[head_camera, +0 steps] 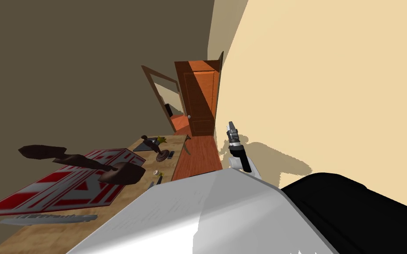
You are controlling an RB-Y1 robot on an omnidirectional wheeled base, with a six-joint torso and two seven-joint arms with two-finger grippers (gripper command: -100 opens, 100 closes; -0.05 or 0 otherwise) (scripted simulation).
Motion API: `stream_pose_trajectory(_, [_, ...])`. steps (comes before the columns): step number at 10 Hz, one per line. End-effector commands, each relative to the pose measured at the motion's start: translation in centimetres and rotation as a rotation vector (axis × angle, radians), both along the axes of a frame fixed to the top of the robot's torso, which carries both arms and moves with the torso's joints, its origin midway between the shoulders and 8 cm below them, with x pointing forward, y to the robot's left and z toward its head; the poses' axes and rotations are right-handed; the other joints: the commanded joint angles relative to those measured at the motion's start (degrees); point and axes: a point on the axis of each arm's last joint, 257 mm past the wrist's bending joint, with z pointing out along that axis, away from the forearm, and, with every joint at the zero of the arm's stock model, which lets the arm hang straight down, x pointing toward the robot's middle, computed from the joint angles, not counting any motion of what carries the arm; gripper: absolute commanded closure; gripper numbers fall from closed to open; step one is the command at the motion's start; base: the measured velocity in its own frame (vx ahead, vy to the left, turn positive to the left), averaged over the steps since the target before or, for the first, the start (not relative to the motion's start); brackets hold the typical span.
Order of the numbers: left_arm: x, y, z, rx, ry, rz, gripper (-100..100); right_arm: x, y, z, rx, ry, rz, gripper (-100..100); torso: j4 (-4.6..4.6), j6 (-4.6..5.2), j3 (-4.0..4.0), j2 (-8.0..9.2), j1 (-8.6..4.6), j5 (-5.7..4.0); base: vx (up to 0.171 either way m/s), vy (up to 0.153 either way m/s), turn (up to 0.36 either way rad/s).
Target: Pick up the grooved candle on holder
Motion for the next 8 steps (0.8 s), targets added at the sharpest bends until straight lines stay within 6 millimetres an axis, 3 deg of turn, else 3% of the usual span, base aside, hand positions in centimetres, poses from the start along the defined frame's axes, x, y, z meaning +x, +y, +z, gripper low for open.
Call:
stream_pose_trajectory(1, [0.0, -0.1, -0.1, 0.005, 0.005, -0.007, -100, 0.0, 0.0, 0.0, 0.0, 0.0, 0.0, 0, 0.0, 0.0, 0.0, 0.0, 0.0, 0.0, 0.077, 0.035, 0.009])
stream_pose_trajectory(2, [0.0, 0.0, -0.1, 0.003, 0.004, -0.004, -100, 0.0, 0.0, 0.0, 0.0, 0.0, 0.0, 0, -0.01, 0.0, -0.03, -0.04, 0.01, 0.01, 0.032, 0.014, -0.001])
stream_pose_trajectory(3, [0.0, 0.0, -0.1, 0.004, 0.003, -0.005, 0, 0.0, 0.0, 0.0, 0.0, 0.0, 0.0, 0, 0.0, 0.0, 0.03, 0.08, -0.06, 0.0, 0.006, 0.003, -0.001])
stream_pose_trajectory(4, [1.5, -1.7, -0.5, -0.006, 0.006, -0.032, -100, 0.0, 0.0, 0.0, 0.0, 0.0, 0.0, 0, 0.03, 0.0, 0.09, 0.17, -0.1, -0.02, -0.009, 0.033, 0.157])
stream_pose_trajectory(6, [1.5, -1.7, -0.5, -0.006, 0.006, -0.032, -100, 0.0, 0.0, 0.0, 0.0, 0.0, 0.0, 0, 0.05, -0.01, 0.15, 0.28, 0.0, 0.01, -0.011, 0.025, 0.052])
stream_pose_trajectory(7, [3.0, -3.3, -0.8, -0.014, 0.008, -0.059, -100, 0.0, 0.0, 0.0, 0.0, 0.0, 0.0, 0, 0.05, 0.0, 0.15, 0.28, -0.06, 0.0, -0.014, 0.033, 0.155])
stream_pose_trajectory(8, [3.0, -3.3, -0.8, -0.014, 0.008, -0.059, -100, 0.0, 0.0, 0.0, 0.0, 0.0, 0.0, 0, 0.05, -0.01, 0.15, 0.27, -0.02, 0.01, -0.009, 0.031, 0.103])
